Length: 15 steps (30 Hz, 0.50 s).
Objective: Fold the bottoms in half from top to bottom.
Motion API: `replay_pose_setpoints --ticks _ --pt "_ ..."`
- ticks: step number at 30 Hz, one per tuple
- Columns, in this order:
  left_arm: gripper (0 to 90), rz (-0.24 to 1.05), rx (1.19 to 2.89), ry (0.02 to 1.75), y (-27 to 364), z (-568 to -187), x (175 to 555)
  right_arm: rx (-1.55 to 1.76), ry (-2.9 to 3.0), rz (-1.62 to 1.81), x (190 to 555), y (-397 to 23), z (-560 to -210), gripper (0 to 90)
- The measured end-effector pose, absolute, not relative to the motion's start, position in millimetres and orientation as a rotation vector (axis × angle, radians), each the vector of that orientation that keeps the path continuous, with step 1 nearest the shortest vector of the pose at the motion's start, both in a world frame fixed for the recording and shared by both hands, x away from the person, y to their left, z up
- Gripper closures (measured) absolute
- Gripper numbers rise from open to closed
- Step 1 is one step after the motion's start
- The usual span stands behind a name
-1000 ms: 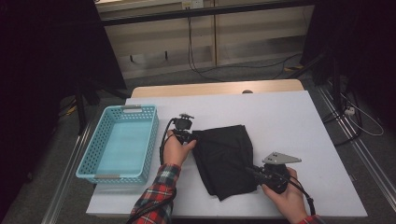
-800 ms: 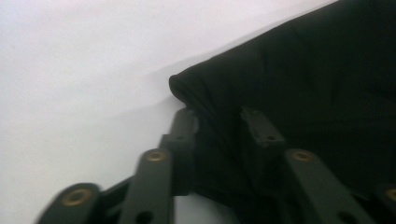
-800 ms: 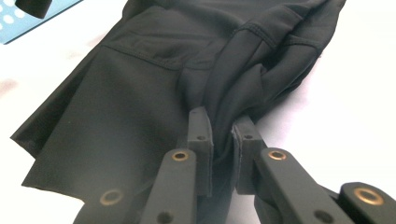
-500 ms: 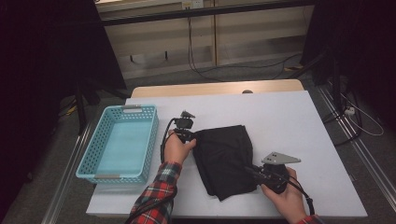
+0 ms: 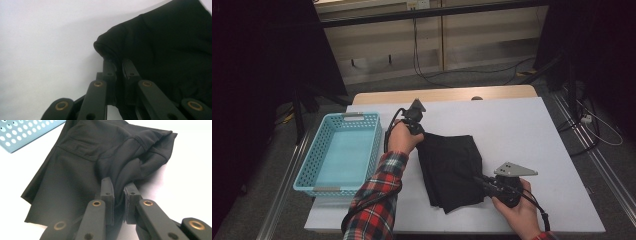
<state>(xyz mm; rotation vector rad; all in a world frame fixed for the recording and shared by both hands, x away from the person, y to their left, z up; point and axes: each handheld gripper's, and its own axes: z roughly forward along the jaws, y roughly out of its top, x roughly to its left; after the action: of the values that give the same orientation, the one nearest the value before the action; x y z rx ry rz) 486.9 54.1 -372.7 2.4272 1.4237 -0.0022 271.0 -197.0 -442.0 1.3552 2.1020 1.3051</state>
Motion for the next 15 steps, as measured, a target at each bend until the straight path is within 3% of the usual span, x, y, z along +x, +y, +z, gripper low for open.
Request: replay_pose_setpoints --ticks 15 --pt "83.5 -0.021 2.497 1.443 58.2 -352.6 491.1 1.285 2.058 1.34 268.8 -188.7 -433.2 82.0"
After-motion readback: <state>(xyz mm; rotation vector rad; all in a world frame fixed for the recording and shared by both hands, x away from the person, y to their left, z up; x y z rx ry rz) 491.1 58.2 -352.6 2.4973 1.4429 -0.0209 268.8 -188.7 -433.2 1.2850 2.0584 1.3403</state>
